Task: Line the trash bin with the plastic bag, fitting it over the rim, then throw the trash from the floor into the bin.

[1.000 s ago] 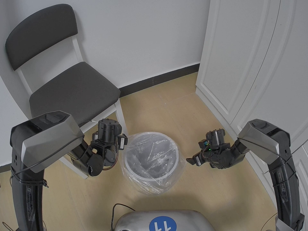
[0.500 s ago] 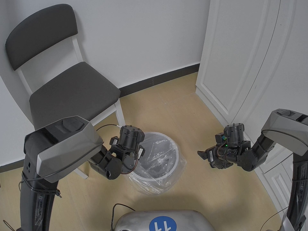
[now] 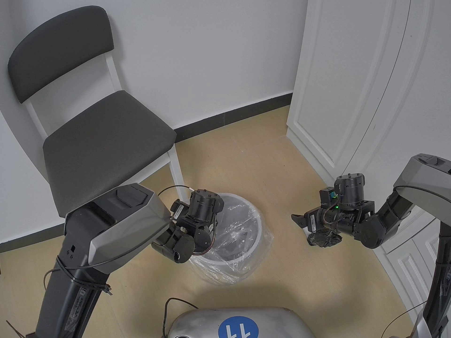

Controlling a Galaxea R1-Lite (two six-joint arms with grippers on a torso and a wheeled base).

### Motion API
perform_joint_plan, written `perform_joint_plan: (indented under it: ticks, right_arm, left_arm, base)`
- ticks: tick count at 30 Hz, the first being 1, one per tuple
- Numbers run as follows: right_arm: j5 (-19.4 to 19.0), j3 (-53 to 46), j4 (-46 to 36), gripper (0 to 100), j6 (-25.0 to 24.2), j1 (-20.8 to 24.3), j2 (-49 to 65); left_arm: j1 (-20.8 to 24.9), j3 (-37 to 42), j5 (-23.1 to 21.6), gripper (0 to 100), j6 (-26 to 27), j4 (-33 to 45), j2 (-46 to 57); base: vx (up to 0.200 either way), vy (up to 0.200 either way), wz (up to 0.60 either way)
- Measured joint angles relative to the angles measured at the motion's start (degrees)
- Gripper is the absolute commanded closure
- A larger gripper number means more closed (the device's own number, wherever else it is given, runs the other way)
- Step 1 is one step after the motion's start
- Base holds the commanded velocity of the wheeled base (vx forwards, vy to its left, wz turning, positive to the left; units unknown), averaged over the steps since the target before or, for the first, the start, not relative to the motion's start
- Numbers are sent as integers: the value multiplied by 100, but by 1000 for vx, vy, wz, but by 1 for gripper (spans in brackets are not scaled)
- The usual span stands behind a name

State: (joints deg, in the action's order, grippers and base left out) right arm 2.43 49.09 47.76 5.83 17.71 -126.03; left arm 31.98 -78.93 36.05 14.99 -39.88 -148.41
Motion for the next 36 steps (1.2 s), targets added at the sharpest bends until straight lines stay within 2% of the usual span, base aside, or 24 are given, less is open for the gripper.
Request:
perform_joint_plan:
  ticks: [6,23,36]
  right_arm:
    - [-2,-11,2,0,-2,-35,87]
    - [2,11,11,0,-13,-74,174]
    - [0,2,13,0,-15,-77,172]
  left_arm:
    - [-21,-417,282,0,178,16,-339]
    - [-389,-1057,308,0,139,-229,-322]
    - [-463,-957,304,0,-82,-262,-256]
  base:
    - [0,0,0]
    - [0,0,0]
    - [0,0,0]
